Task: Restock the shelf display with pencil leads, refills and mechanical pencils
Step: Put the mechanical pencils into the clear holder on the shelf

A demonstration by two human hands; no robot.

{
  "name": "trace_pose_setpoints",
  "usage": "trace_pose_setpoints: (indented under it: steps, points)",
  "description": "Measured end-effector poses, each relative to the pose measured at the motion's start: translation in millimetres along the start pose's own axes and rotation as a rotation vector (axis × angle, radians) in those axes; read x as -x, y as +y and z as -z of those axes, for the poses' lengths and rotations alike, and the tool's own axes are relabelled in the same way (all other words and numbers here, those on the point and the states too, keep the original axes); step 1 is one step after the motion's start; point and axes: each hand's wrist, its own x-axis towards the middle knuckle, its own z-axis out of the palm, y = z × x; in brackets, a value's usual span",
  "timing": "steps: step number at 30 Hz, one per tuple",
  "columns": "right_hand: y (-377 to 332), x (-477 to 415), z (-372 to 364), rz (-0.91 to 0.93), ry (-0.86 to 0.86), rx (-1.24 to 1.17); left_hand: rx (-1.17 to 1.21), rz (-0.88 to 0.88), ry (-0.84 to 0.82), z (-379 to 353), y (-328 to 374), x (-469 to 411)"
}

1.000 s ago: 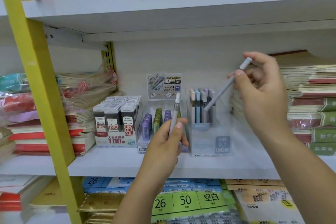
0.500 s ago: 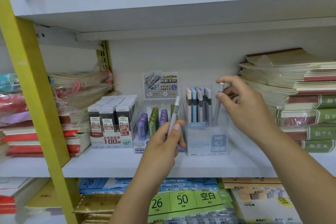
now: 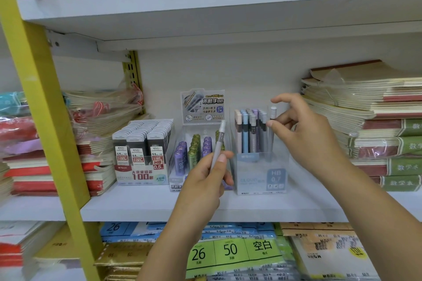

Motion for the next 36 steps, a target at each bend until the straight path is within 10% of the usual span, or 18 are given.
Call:
trace_pose_setpoints:
  steps: [18, 27, 36]
  points:
    - [-7, 1, 1, 0.065, 0.085, 0.210, -0.035, -0.021, -0.037, 0, 2, 0]
    - [-54, 17, -7, -0.160, -0.344, -0.647, -0.143, -0.087, -0.021, -15, 2, 0]
    - [-36, 6, 14, -0.036, 0.244, -0.561, -0.662, -0.415, 0.270, -17, -6, -2]
